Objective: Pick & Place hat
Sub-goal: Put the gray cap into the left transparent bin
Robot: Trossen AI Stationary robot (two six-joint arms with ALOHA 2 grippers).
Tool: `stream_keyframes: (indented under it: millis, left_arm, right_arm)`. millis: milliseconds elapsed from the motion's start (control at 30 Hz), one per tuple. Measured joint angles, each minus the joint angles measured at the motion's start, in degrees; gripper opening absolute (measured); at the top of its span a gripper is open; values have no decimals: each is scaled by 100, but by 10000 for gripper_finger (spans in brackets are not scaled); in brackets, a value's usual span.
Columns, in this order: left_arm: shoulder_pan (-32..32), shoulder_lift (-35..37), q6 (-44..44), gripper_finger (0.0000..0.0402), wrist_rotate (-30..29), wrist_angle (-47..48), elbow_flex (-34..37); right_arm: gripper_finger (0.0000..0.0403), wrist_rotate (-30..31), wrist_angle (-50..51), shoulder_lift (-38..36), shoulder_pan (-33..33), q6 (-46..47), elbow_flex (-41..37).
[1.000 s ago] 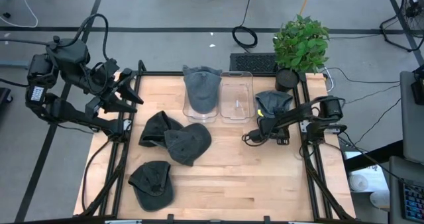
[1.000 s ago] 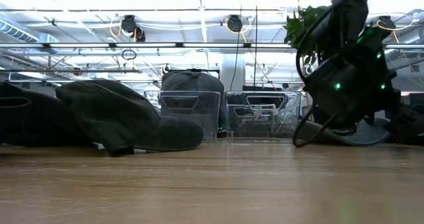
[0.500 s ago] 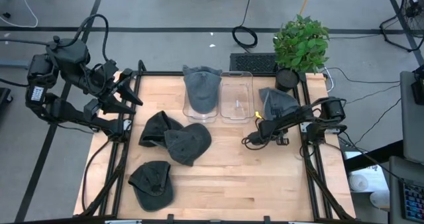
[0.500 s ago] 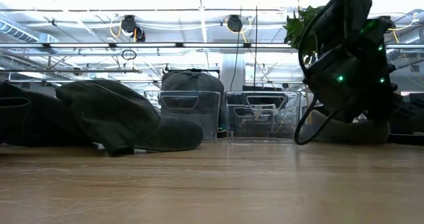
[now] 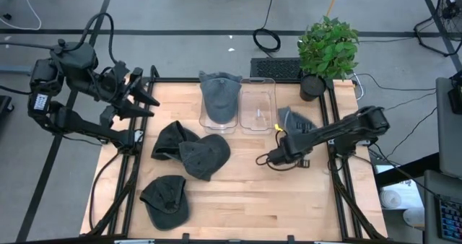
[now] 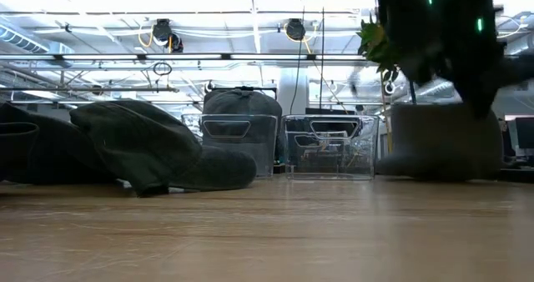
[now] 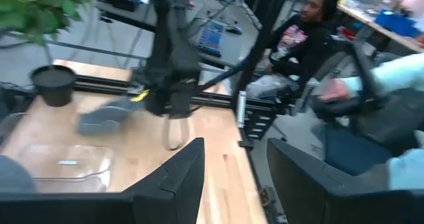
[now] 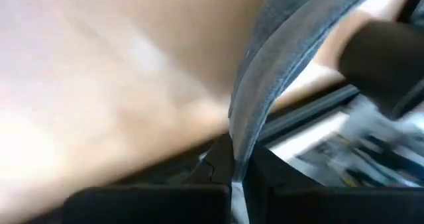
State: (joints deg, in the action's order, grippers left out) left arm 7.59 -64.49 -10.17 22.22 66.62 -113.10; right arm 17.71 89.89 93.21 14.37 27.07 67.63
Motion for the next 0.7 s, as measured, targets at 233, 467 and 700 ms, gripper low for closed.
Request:
stream_keyframes:
  millis: [233, 467, 700]
  left_arm:
    - [1, 2, 104, 172, -195, -31, 0]
    - [1, 2, 296, 172, -441, -53, 0]
    - [0, 1, 537, 172, -1157, -54, 0]
  right_arm:
    - [1, -660, 14, -430, 368, 1243, 926]
    - [1, -1685, 9, -476, 612, 1403, 1470]
    - [0, -1862, 14, -479, 846, 1154, 2178]
